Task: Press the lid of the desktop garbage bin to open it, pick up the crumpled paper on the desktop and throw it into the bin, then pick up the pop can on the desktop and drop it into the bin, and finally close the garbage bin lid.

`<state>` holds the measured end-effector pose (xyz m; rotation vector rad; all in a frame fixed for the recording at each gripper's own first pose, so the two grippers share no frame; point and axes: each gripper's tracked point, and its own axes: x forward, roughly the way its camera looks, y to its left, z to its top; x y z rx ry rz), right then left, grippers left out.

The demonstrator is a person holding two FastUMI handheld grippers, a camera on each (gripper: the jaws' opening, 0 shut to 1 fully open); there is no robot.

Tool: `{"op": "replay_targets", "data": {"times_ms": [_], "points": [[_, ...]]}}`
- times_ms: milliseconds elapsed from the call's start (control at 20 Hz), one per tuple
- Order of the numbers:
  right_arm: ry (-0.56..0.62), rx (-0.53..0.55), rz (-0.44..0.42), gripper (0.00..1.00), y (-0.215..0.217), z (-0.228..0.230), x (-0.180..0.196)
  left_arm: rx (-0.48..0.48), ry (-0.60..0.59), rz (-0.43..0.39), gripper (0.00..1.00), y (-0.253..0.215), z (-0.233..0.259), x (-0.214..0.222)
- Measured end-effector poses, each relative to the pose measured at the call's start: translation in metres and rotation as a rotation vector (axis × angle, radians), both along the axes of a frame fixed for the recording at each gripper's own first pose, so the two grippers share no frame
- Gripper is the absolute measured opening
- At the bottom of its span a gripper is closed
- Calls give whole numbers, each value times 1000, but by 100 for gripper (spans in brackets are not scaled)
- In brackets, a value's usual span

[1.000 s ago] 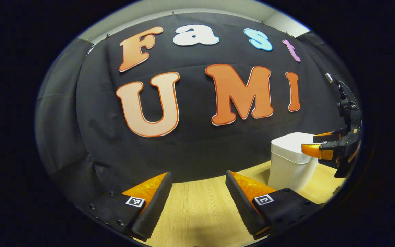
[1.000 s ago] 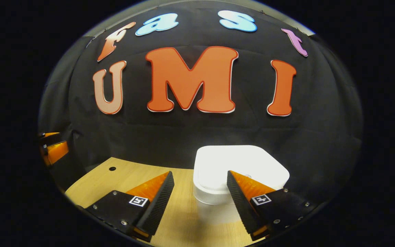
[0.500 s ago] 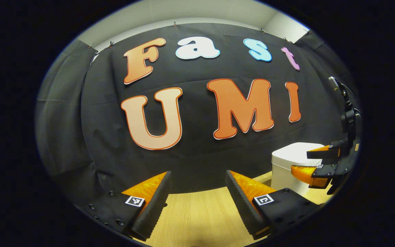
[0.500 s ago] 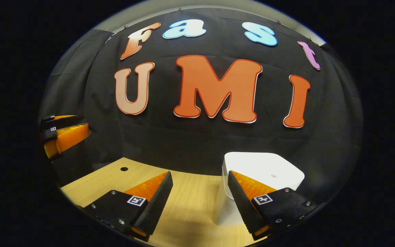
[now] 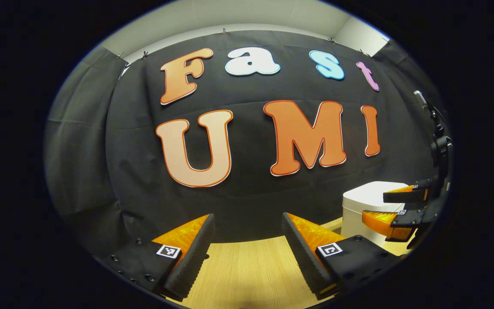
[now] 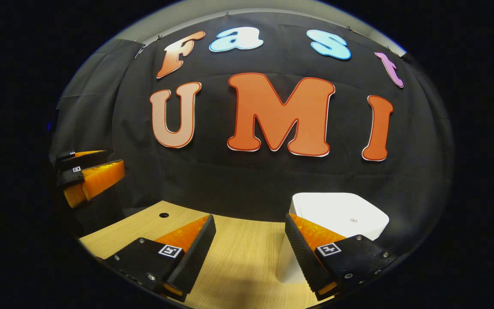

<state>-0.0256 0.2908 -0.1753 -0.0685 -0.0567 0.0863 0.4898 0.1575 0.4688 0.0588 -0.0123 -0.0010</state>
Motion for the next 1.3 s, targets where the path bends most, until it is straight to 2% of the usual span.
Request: {"op": "replay_targets", "data": {"times_ms": [500,850,900,950,1300], "points": [[-10,-4,42,98,24,5,-6,-23,-12,32,100,19,2,-6],[-21,-6,17,98,31,10,-6,-21,-31,23,100,33,3,-5],[-21,-6,14,98,33,10,-4,-20,-33,26,96,37,4,-5],[-19,-6,14,98,35,11,-3,-19,-34,30,100,41,4,-5],[-7,-37,49,99,52,7,4,-49,-24,59,100,56,-4,-7]]}}
